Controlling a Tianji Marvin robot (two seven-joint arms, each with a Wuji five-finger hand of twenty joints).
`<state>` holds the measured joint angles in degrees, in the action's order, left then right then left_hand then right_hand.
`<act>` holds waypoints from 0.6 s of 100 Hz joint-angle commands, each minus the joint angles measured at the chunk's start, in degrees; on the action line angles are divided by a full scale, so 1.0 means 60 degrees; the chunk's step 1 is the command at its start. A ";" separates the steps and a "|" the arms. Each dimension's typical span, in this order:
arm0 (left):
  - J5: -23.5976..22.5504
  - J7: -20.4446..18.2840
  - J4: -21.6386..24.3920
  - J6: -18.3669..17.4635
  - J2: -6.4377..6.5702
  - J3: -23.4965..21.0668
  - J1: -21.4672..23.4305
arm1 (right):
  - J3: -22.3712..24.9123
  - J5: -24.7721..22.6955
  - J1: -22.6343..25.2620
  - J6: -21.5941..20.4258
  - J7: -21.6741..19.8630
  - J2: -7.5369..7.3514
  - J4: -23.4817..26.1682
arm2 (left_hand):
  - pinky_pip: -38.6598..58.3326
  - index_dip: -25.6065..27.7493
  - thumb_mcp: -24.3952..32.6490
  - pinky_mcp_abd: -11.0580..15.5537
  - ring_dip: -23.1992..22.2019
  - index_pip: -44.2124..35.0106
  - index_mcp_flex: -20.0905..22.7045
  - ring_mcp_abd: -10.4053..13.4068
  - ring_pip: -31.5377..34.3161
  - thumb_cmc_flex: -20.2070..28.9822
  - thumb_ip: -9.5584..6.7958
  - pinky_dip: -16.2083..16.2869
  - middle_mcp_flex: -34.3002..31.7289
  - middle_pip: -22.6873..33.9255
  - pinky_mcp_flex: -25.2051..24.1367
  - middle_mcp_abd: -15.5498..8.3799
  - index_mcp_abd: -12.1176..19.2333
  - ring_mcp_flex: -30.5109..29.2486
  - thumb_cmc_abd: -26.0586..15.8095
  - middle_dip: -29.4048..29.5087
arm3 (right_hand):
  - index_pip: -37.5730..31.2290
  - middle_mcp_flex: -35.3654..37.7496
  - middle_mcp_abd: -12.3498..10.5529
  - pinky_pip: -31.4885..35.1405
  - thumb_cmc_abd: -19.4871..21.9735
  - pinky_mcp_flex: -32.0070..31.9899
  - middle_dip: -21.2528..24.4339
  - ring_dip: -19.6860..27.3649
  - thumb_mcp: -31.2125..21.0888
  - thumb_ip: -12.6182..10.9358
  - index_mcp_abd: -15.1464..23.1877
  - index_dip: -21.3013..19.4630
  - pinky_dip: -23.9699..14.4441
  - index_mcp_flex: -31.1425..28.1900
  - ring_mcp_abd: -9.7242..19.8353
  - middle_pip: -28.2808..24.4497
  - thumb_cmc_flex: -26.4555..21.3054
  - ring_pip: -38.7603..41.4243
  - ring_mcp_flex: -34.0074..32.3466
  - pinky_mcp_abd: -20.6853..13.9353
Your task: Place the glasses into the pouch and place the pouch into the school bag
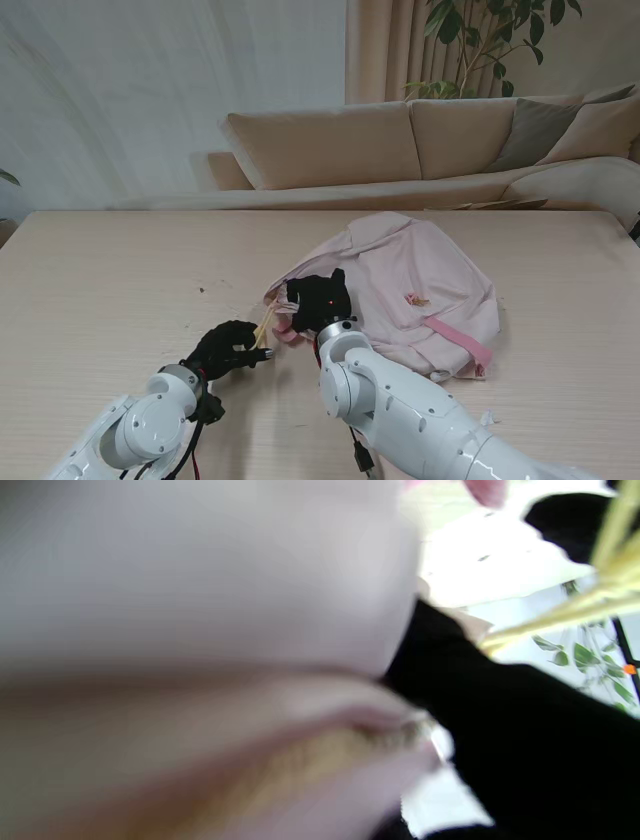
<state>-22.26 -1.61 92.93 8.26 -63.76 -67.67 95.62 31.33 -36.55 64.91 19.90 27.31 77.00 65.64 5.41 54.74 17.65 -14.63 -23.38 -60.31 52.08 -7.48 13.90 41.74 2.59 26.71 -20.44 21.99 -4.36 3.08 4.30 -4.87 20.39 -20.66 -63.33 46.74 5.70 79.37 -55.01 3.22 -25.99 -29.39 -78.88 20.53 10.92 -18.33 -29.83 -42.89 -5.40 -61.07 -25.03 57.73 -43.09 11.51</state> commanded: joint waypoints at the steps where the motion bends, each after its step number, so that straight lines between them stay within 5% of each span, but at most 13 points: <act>1: -0.0404 -0.0075 -0.0117 -0.0111 -0.0043 0.0023 -0.0062 | 0.0130 0.0040 0.0204 -0.0124 -0.0071 -0.0171 0.0211 | 0.0297 0.0226 0.0056 -0.0155 -0.0079 -0.0404 -0.0018 0.0027 0.0152 0.0004 0.0008 0.0265 -0.0174 0.0061 -0.0029 0.0068 0.0214 -0.0080 -0.0095 -0.0102 | 0.1007 -0.1204 0.0044 -0.0228 0.0562 -0.0785 -0.0313 -0.0333 0.0237 -0.1274 -0.0507 -0.1211 0.0342 0.0743 0.0139 0.0169 0.1099 -0.0262 0.1024 -0.0322; 11: -0.0482 -0.0126 -0.0178 -0.0132 -0.0025 0.0043 -0.0129 | 0.0465 -0.0019 0.0488 -0.0463 -0.0818 -0.0589 0.0960 | 0.0290 0.0253 0.0084 -0.0159 -0.0069 -0.0407 -0.0041 0.0006 0.0214 -0.0032 0.0024 0.0311 -0.0156 0.0049 -0.0024 0.0083 0.0210 -0.0069 -0.0097 -0.0101 | 0.1658 -0.2982 -0.0137 -0.1437 0.0774 -0.1295 -0.0242 -0.0362 0.1116 -0.1563 -0.0716 -0.1381 0.0961 0.2089 0.0319 0.0468 0.2185 -0.0574 0.2524 -0.0280; 26: -0.0524 -0.0112 -0.0224 -0.0206 -0.0022 0.0064 -0.0171 | 0.1088 -0.0439 0.0776 -0.1501 -0.1492 -0.1141 0.1732 | 0.0273 0.0303 0.0131 -0.0139 -0.0025 -0.0422 -0.0085 0.0044 0.0203 -0.0075 0.0036 0.0353 -0.0107 0.0033 -0.0022 0.0083 0.0237 -0.0029 -0.0136 -0.0098 | 0.2088 -0.3889 -0.0438 -0.3008 0.1790 -0.1420 -0.0034 -0.0078 0.2327 -0.1654 -0.0464 -0.1144 0.1061 0.3141 0.0589 0.0832 0.3184 -0.1275 0.3354 -0.0176; 45: -0.0615 -0.0033 -0.0216 -0.0359 -0.0024 0.0082 -0.0176 | 0.1124 -0.0663 0.0156 -0.2178 -0.0973 -0.1070 0.1173 | 0.0256 0.0308 0.0173 -0.0124 0.0019 -0.0403 -0.0050 0.0059 0.0138 -0.0102 0.0051 0.0397 -0.0065 0.0034 -0.0034 0.0046 0.0218 -0.0023 -0.0125 -0.0099 | 0.2232 -0.3826 -0.0528 -0.2797 0.1869 -0.1318 0.0030 0.0112 0.1735 -0.1786 -0.0526 -0.0858 0.0311 0.3210 0.0861 0.0944 0.1993 -0.1668 0.3299 -0.0374; 60: -0.0997 0.0009 -0.0148 -0.0399 0.0012 0.0085 -0.0158 | 0.0513 -0.0496 -0.0881 -0.2277 -0.1155 -0.0878 0.0042 | 0.0256 0.0314 0.0196 -0.0143 0.0008 -0.0397 -0.0065 0.0052 0.0152 -0.0163 0.0062 0.0429 -0.0089 0.0046 -0.0004 0.0057 0.0295 -0.0040 -0.0135 -0.0098 | 0.2534 -0.4791 -0.1111 -0.3047 0.1683 -0.1294 0.0392 0.0867 0.0826 -0.1756 -0.0403 -0.0187 0.0886 0.4181 0.1331 0.1815 0.1014 -0.3262 0.4011 -0.0572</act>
<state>-27.44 -0.80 91.38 6.08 -63.72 -67.14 94.35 34.43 -40.28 62.15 6.49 21.03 70.88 67.76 5.41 55.38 17.70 -14.69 -23.38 -60.89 52.08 -7.48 14.20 41.64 2.59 27.96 -20.44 21.98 -4.31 3.11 4.30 -4.89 20.36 -20.66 -49.09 21.08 1.93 61.99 -44.15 -4.22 -25.06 -26.13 -71.04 11.49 7.43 -20.96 -26.20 -21.46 0.16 -51.42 -17.19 41.40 -21.97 9.45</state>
